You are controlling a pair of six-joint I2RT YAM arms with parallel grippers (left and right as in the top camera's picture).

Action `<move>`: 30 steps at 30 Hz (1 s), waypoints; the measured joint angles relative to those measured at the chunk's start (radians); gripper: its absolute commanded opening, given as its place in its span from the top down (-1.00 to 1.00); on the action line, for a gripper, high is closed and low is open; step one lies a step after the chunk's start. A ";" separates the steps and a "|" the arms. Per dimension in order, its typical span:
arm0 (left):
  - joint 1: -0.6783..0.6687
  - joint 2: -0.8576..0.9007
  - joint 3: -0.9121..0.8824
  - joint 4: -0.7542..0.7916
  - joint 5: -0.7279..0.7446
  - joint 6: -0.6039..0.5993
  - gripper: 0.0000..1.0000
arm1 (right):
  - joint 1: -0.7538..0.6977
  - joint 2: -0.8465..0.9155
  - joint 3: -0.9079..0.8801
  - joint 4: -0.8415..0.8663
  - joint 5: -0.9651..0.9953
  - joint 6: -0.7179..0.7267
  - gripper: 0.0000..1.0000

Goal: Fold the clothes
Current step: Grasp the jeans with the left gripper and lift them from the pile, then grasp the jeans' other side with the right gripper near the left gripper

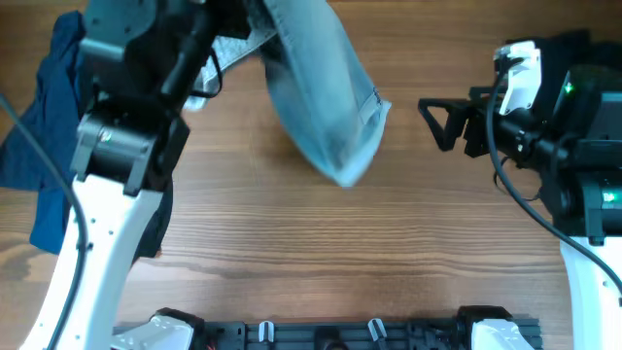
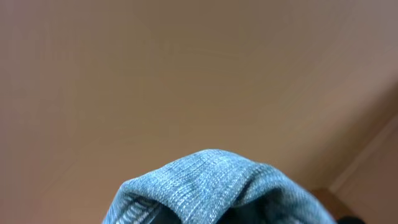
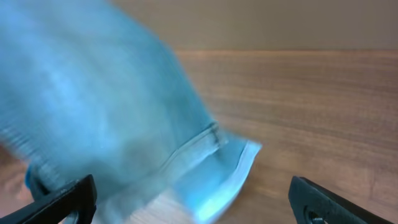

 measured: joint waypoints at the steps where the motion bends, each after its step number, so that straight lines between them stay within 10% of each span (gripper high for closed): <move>1: -0.003 0.012 0.000 -0.001 0.003 -0.005 0.92 | 0.002 0.002 0.000 -0.004 -0.004 -0.019 -0.99; 7: -0.040 0.042 -0.001 -0.002 0.015 -0.019 0.92 | 0.071 0.045 0.000 -0.009 -0.023 -0.126 -0.36; 30: -0.059 0.085 -0.001 -0.035 -0.058 -0.065 0.92 | 0.607 0.335 0.000 0.382 0.338 0.069 -0.72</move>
